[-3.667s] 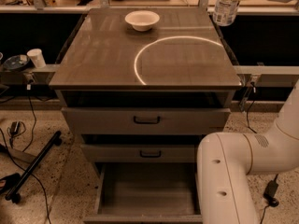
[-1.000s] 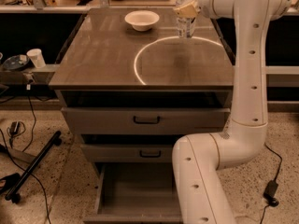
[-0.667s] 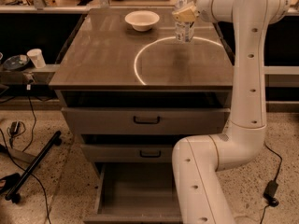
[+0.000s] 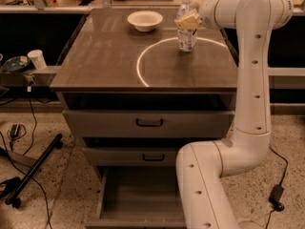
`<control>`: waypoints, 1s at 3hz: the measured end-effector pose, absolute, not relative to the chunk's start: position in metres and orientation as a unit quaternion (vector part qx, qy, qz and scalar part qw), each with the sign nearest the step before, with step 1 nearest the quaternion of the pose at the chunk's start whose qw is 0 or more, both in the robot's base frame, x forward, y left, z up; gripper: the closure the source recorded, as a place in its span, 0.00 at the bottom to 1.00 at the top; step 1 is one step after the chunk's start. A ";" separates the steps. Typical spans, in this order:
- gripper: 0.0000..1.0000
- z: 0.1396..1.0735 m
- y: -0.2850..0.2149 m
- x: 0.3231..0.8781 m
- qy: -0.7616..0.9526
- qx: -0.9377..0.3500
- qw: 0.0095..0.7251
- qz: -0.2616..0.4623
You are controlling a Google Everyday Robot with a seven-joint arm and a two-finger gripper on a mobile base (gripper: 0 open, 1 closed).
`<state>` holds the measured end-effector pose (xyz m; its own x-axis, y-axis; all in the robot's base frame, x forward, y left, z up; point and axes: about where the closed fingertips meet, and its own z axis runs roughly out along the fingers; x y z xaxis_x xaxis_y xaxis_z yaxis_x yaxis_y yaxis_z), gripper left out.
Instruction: Place blue plastic bottle into bottom drawer
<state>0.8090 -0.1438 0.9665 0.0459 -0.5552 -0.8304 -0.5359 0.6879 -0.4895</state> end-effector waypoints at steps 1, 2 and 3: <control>0.76 0.966 -0.144 0.809 0.691 -0.395 0.605 -0.008; 0.53 0.966 -0.144 0.809 0.691 -0.395 0.605 -0.008; 0.30 0.966 -0.144 0.809 0.691 -0.395 0.605 -0.008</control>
Offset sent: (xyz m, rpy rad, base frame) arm -0.0002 0.0002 -0.0008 -0.0001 0.0016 0.0004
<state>0.8088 -0.1436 0.9657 0.0448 -0.5553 -0.8304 -0.5371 0.6876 -0.4887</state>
